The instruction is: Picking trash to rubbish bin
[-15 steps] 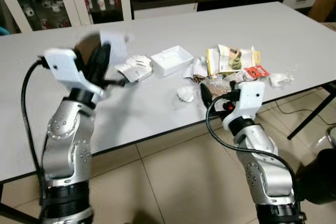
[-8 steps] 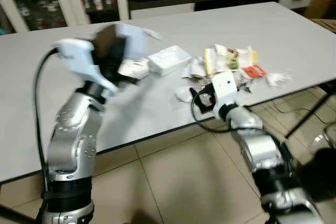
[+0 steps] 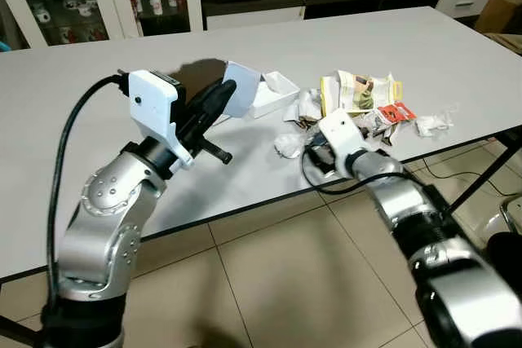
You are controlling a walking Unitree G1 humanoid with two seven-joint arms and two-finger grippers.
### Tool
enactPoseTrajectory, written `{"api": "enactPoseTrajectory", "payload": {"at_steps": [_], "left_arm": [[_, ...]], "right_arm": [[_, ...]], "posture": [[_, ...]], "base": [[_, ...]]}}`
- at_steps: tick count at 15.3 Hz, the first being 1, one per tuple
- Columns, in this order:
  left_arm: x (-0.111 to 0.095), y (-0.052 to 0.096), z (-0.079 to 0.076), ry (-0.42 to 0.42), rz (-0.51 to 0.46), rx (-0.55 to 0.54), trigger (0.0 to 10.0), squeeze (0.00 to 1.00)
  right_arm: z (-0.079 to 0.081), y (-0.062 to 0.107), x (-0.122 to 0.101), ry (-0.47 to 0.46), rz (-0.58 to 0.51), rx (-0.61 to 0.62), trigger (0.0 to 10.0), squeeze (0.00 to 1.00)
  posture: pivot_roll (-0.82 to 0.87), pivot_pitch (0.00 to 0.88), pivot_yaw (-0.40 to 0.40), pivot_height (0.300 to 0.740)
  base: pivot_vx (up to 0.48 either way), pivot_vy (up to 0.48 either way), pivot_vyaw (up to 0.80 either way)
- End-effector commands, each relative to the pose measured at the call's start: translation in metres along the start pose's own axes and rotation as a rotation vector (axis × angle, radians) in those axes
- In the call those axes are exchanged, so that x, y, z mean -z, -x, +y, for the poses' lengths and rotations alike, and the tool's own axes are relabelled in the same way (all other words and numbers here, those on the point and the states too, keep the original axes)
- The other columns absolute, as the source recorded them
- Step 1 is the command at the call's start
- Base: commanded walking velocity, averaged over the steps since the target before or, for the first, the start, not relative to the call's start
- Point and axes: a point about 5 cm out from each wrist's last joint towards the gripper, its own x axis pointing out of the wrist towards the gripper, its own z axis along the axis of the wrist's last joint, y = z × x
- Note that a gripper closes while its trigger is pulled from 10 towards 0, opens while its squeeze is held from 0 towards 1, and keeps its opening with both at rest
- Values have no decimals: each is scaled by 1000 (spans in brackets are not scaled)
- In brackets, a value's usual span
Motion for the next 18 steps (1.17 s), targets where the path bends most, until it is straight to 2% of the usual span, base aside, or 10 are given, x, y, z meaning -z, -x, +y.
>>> {"api": "enactPoseTrajectory", "payload": {"at_steps": [1, 2, 5, 7, 9, 11, 14, 15, 17, 18], "left_arm": [[-5, 2, -3, -27, 8, 16, 0, 0], [-6, 3, -2, -30, 11, 18, 0, 0], [-10, 7, 2, -63, 29, 4, 0, 0], [-13, 9, 5, -72, 43, 8, 0, 0], [-16, 9, 3, -72, 55, 45, 0, 0], [-19, 9, -3, -60, 57, 96, 0, 0], [-21, 11, -5, -75, 75, 110, 0, 0], [-21, 15, -5, -76, 88, 102, 0, 0], [-21, 17, -6, -70, 99, 103, 0, 0], [-21, 18, -9, -63, 107, 120, 0, 0]], "right_arm": [[-10, 0, 1, -14, 0, 36, 10000, 384], [-13, -1, 2, -44, -5, 52, 10000, 0], [-21, 0, 9, -250, -34, 85, 10000, 0], [-17, 1, 18, -281, -5, 71, 10000, 0], [-13, 1, 22, -356, 0, 52, 10000, 0], [-9, 1, 30, -283, 49, 44, 10000, 0], [-7, 0, 27, -218, 60, 27, 10000, 0], [-7, 0, 28, -159, 73, 37, 10000, 0], [-9, 0, 29, -134, 87, 57, 10000, 0], [-10, 1, 32, -98, 111, 70, 2588, 0]], "posture": [[-38, 0, -41, 740], [-27, 0, -41, 740], [3, 0, -37, 740], [18, 19, -24, 740], [34, 34, -16, 740], [44, 42, -15, 740], [74, 63, -19, 740], [84, 80, -15, 740], [85, 87, -11, 740], [86, 82, -10, 740]], "base": [[0, 0, 0], [0, 0, 0], [0, 0, 0], [0, 0, 0], [0, 0, 0], [0, 0, 0], [0, 0, 0], [0, 0, 0], [0, 0, 0], [0, 0, 0]]}}
